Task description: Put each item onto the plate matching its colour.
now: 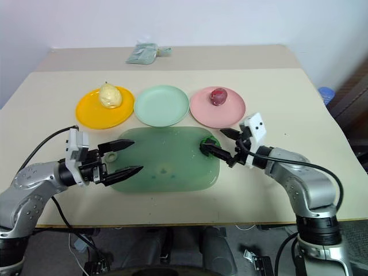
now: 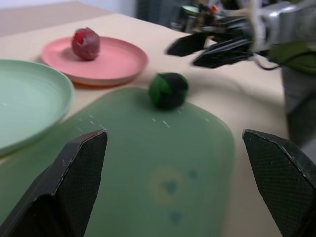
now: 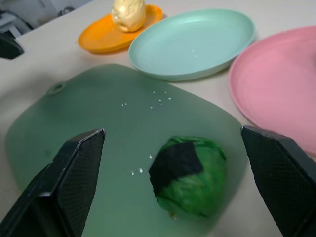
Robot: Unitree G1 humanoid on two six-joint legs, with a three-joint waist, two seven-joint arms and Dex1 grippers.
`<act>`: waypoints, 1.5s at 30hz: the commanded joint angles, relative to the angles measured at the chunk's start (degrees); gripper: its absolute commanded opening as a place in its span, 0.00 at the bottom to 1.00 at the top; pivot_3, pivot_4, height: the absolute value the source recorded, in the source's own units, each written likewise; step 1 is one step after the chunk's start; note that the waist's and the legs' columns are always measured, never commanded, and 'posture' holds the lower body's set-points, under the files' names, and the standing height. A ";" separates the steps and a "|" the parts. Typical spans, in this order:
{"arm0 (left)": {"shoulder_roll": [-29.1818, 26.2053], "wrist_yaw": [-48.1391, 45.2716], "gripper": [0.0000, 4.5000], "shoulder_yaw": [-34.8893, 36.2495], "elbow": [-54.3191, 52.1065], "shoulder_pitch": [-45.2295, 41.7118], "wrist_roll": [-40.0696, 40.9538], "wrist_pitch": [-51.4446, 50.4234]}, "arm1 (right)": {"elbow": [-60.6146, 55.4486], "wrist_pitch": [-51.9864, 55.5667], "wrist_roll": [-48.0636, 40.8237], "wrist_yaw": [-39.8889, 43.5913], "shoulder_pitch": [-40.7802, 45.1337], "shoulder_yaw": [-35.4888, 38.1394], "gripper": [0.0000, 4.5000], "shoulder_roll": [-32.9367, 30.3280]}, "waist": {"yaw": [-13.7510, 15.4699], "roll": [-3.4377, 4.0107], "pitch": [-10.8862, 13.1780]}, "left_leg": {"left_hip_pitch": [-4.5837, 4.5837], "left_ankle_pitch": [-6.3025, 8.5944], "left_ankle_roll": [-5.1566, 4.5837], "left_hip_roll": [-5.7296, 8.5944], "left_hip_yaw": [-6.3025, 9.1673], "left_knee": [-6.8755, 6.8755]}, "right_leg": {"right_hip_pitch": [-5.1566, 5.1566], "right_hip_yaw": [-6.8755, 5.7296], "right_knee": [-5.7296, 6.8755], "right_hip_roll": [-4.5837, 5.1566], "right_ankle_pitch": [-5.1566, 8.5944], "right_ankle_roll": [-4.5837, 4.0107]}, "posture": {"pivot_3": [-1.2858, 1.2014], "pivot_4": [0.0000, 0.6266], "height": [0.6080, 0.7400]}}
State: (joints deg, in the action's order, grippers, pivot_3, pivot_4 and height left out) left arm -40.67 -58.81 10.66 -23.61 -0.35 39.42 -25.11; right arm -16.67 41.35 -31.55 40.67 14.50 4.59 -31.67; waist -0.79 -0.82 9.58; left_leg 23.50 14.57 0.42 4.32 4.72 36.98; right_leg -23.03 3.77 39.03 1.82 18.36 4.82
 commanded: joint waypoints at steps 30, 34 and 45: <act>5.52 15.81 1.00 5.29 -6.10 5.68 -0.53 0.83 | 36.26 -23.91 16.06 -2.38 30.19 -11.07 0.38 20.37 | -0.45 0.00 0.00 | -0.01 -0.01 0.02 -0.01 0.01 -0.02 | -0.10 -0.02 0.10 -0.05 0.00 -0.01 | 0.52 0.24 1.00; 7.99 20.59 1.00 5.31 -5.71 5.88 -3.81 2.51 | 59.18 -37.16 20.45 -4.63 41.23 -10.22 0.38 25.87 | -0.18 -0.01 0.00 | -0.01 -0.01 0.03 0.02 0.00 0.00 | -0.19 -0.07 0.07 -0.03 -0.01 -0.01 | 0.52 0.24 1.00; 12.96 25.75 1.00 4.14 -3.91 7.11 -9.79 7.59 | 89.76 -51.97 27.50 -13.91 53.92 -6.93 0.72 31.60 | -0.90 0.00 0.00 | -0.01 -0.23 0.41 0.02 -0.01 -0.07 | -0.17 -0.08 0.13 -0.04 -0.01 -0.02 | 0.52 0.24 1.00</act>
State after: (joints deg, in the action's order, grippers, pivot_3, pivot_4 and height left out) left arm -28.10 -33.88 14.77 -27.02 7.09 30.44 -19.25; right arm 72.79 -8.82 -4.64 27.70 66.56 -3.65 -0.49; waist -1.69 -0.82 9.58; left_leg 23.49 14.34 0.83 4.34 4.72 36.91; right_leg -23.19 3.69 39.17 1.78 18.34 4.80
